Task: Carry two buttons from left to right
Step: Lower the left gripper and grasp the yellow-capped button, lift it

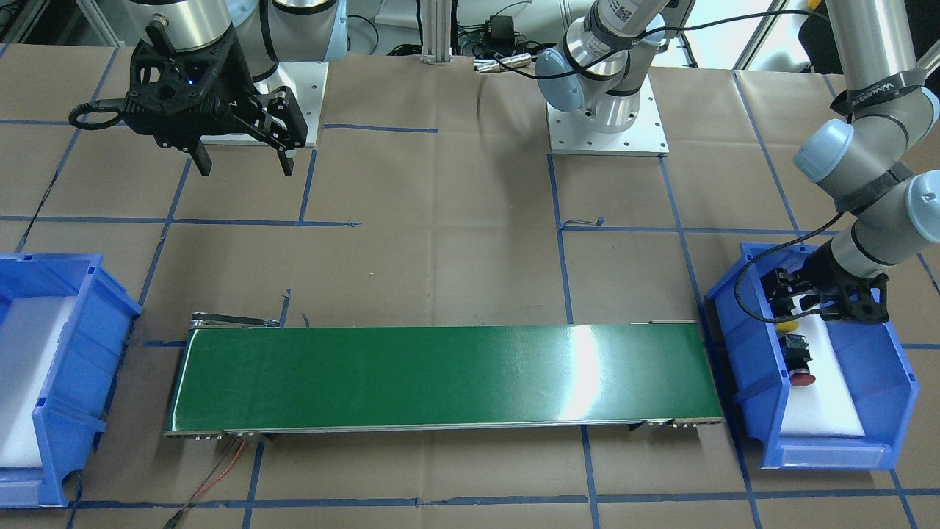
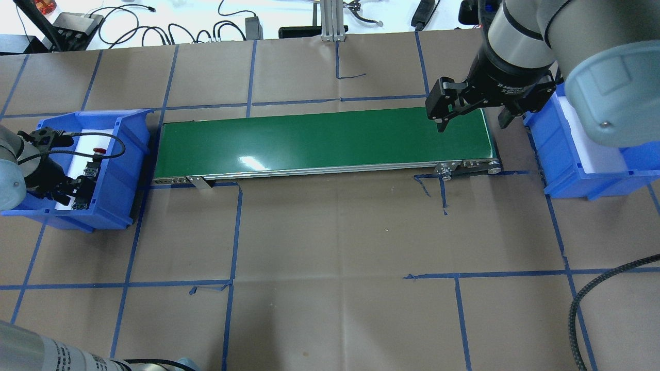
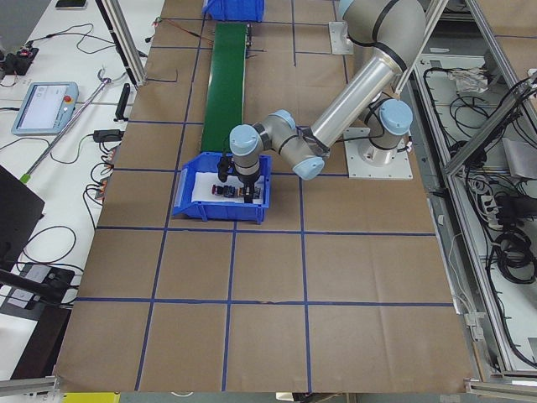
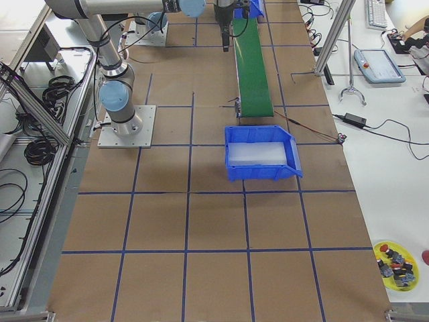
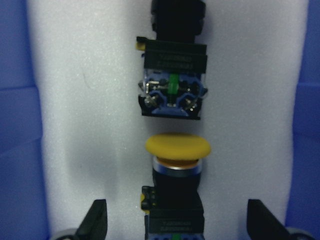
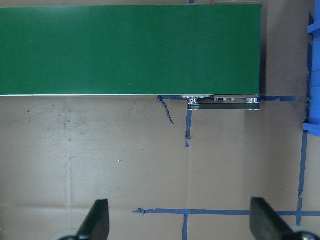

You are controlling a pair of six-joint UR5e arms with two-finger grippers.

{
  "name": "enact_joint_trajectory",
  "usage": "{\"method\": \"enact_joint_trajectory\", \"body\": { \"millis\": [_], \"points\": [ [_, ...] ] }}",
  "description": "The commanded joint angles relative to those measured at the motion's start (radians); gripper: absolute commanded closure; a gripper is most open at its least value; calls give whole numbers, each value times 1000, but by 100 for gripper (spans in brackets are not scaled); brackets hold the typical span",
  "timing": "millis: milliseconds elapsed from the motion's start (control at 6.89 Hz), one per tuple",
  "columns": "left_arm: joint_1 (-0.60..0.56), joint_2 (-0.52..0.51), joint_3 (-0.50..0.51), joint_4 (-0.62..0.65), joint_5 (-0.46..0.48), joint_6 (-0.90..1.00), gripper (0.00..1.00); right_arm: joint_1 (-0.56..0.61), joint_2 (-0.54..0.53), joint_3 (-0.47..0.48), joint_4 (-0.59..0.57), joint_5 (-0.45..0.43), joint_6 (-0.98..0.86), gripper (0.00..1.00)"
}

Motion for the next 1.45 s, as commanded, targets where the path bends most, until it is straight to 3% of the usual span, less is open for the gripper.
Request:
{"method": "enact_joint_trajectory", "body": {
  "millis": [0, 145, 290, 580, 1015, 1305],
  "points": [
    [0, -9, 10, 0, 3, 0, 56, 0, 1, 0, 0, 0, -1, 0],
    [0, -3, 13, 0, 3, -14, 85, 0, 1, 0, 0, 0, -1, 0],
    [-3, 6, 19, 1, 1, -18, 97, 0, 1, 0, 2, 0, -1, 0],
    [-8, 53, 106, -92, 1, -21, 100, 0, 0, 0, 3, 0, -1, 0],
    [-24, 86, 334, -415, 3, -24, 100, 0, 0, -2, 2, 0, -1, 0],
    [-179, 62, 419, -457, 7, -152, 99, 0, 0, -2, 3, 0, -1, 0]
  ]
}}
